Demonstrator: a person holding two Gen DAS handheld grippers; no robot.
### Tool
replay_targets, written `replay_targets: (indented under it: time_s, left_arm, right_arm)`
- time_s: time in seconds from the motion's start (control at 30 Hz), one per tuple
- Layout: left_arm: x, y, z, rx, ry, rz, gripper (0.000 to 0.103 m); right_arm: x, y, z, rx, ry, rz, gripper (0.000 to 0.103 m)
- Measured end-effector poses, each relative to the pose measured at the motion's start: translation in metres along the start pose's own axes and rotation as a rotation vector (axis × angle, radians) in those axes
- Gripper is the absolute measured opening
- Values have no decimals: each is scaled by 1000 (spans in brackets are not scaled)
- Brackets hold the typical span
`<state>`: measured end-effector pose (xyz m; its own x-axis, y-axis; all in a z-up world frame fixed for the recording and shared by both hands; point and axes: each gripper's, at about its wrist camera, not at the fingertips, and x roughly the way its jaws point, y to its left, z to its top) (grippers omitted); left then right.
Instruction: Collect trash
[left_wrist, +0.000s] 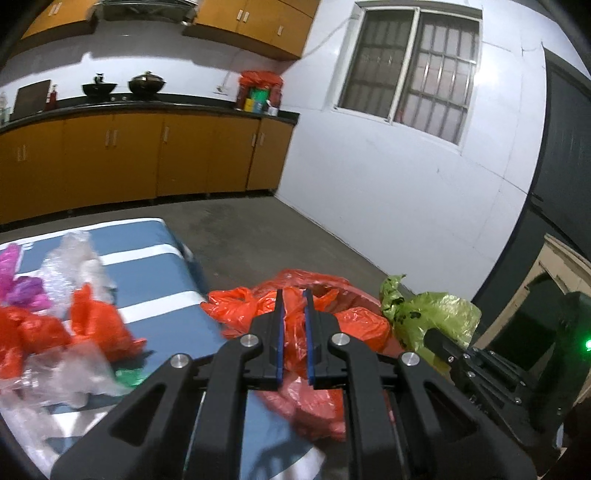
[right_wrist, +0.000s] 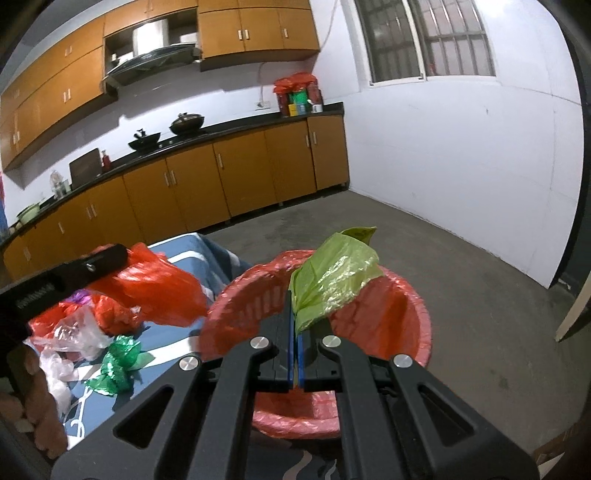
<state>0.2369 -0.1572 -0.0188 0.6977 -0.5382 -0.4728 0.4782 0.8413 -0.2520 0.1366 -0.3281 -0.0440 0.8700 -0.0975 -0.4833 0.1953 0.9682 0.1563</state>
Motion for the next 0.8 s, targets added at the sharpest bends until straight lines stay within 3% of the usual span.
replay_targets:
  time_s: [0.23,0.37,0.5,0.57,0.67,0.8]
  left_arm:
    - [43,-12,-4,6,63,-20,12]
    - [58,-11,-8,-12,101,-16,30]
    - [57,-8,-11,-17,109,0,38]
    - [50,-2,-11,-28,105,18,40]
    - [31,7,-12,-24,78,75,51]
    - [-6,18,-20,15,27,219,68]
  right_arm:
    - [7,-12,9,10,-25,10,2]
    - [13,-22,9,22,-19,26,4]
    - [13,-29,3,36,0,24,22]
    - [8,-28,1,31,-3,10,37]
    - [0,-27,-5,6,-1,-20,41]
    - [-7,-23,-10,-15,7,-33,41]
